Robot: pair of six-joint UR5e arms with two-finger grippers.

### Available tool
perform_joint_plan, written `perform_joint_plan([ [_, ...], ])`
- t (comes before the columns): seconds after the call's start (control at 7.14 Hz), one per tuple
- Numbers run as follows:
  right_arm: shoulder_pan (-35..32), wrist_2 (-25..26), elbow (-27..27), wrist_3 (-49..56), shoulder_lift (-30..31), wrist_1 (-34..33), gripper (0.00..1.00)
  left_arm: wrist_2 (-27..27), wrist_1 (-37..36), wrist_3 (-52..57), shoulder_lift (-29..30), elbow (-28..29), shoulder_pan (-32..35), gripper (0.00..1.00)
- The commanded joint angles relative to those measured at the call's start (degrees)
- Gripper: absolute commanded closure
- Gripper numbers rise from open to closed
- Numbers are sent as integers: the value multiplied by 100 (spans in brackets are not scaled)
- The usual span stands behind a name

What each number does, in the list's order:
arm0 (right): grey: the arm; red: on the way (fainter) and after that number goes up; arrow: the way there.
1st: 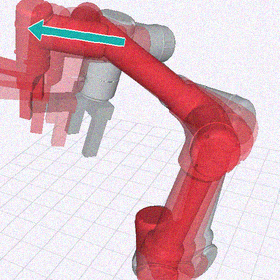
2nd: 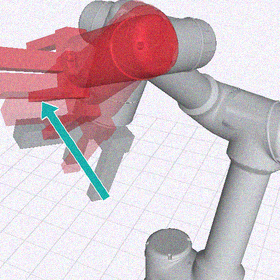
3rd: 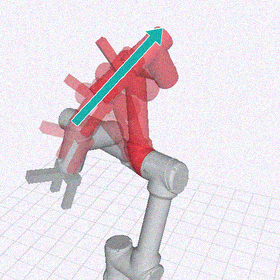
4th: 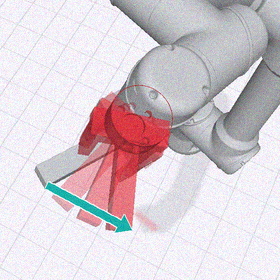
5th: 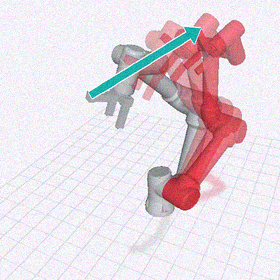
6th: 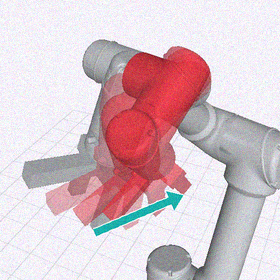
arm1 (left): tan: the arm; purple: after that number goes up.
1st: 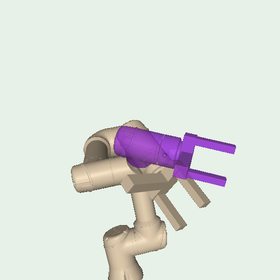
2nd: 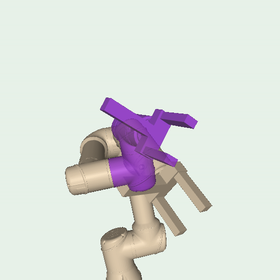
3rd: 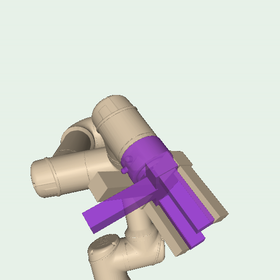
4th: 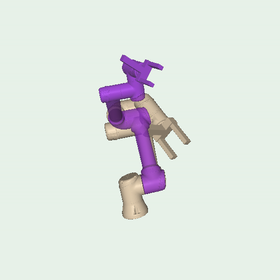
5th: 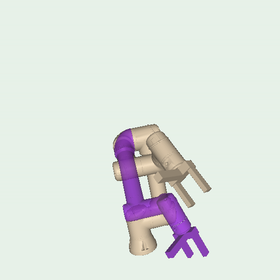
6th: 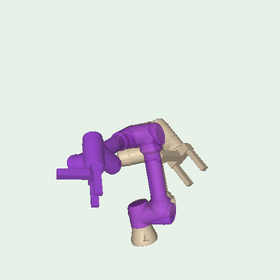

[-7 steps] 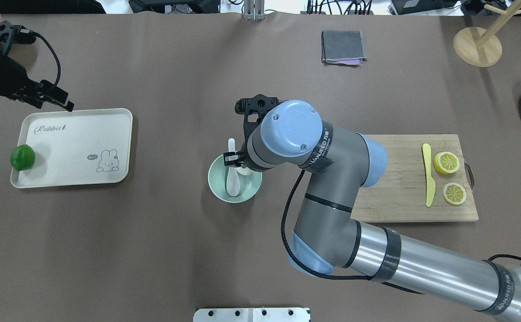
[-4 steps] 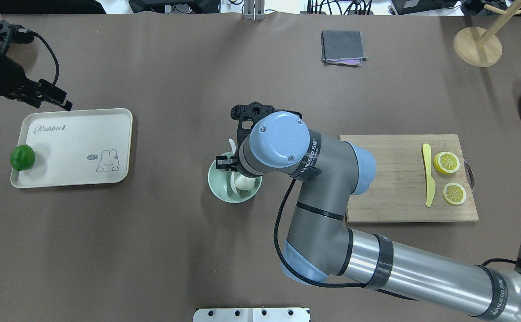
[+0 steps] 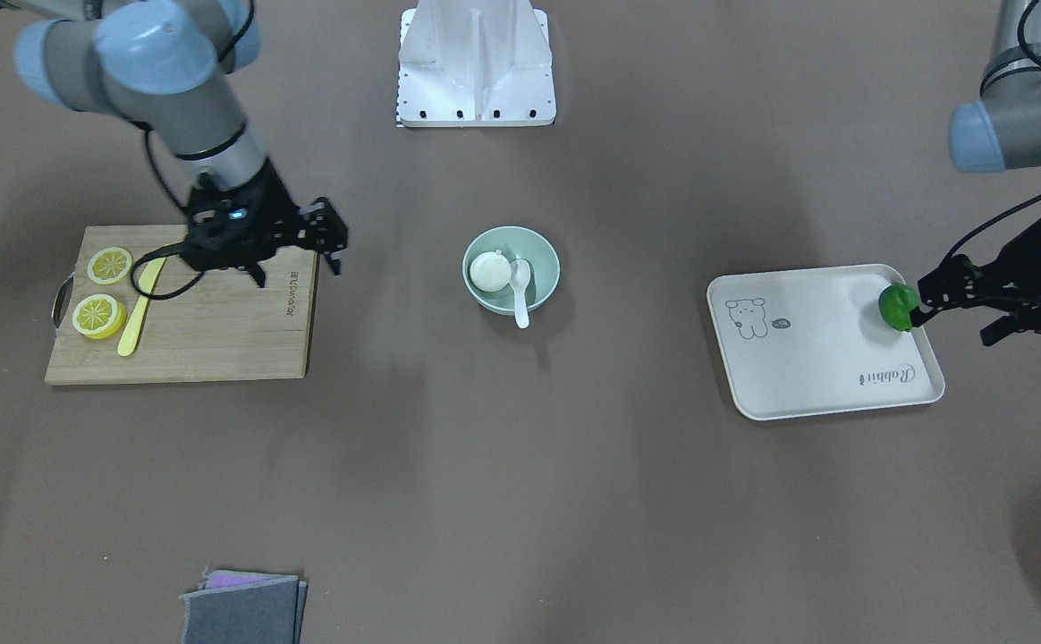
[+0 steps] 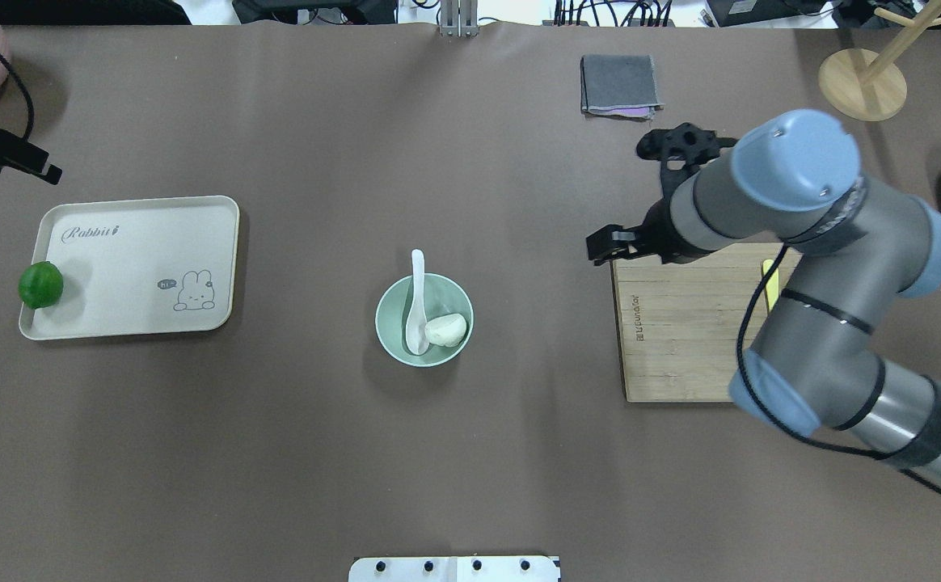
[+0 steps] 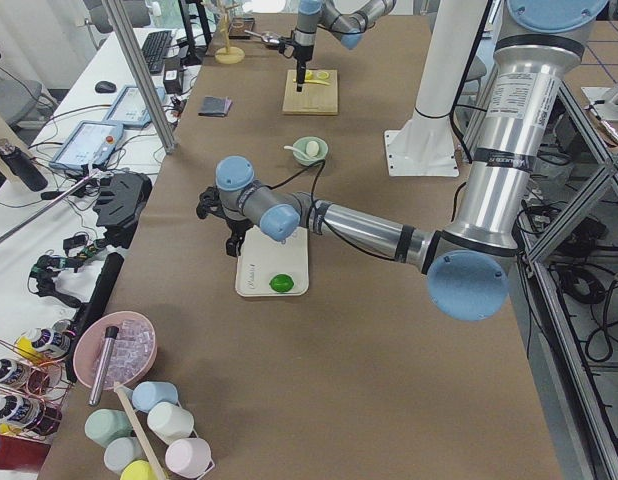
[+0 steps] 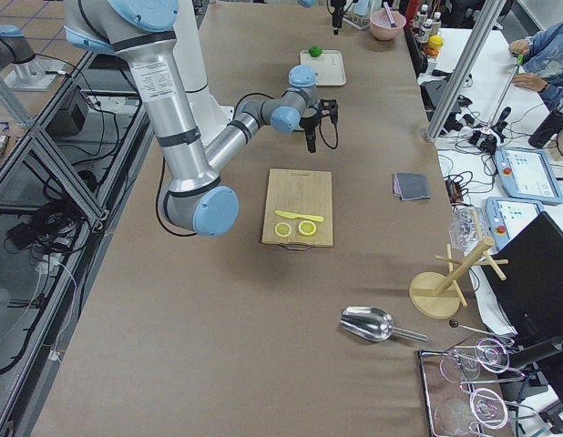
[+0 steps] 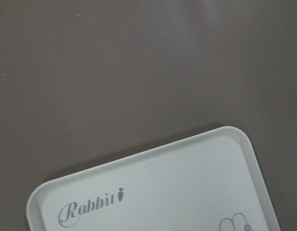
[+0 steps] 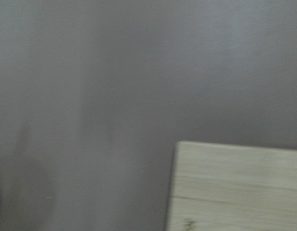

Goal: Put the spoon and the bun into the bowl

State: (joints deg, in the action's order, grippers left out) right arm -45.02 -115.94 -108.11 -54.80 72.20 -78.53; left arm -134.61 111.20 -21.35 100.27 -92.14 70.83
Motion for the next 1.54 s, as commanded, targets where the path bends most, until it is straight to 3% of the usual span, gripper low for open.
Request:
perform_joint_plan([
  [0.0, -1783, -1146, 61, 2427, 1134, -118, 0, 5, -11, 1233, -584, -6, 596, 2],
  [0.28, -2954, -1526, 106, 4520, 1646, -976, 0, -65, -29, 1851, -1042, 12, 1028, 2],
  [0.56, -3817, -1728, 866, 6159, 1815, -1077, 0, -57, -177, 2685, -1158, 195, 1450, 2],
  [0.7, -4030, -1947, 1114, 6514, 1816, -1042, 0, -39, -178, 2784, -1228, 283, 1530, 2],
  [1.12, -4023, -1932, 1117, 6465, 1990, -1033, 0, -39, -326, 2654, -1317, 241, 1539, 2],
  [1.4, -4023, -1880, 1125, 6429, 1991, -1024, 0, -48, -1211, 2198, -1282, -293, 1574, 2],
])
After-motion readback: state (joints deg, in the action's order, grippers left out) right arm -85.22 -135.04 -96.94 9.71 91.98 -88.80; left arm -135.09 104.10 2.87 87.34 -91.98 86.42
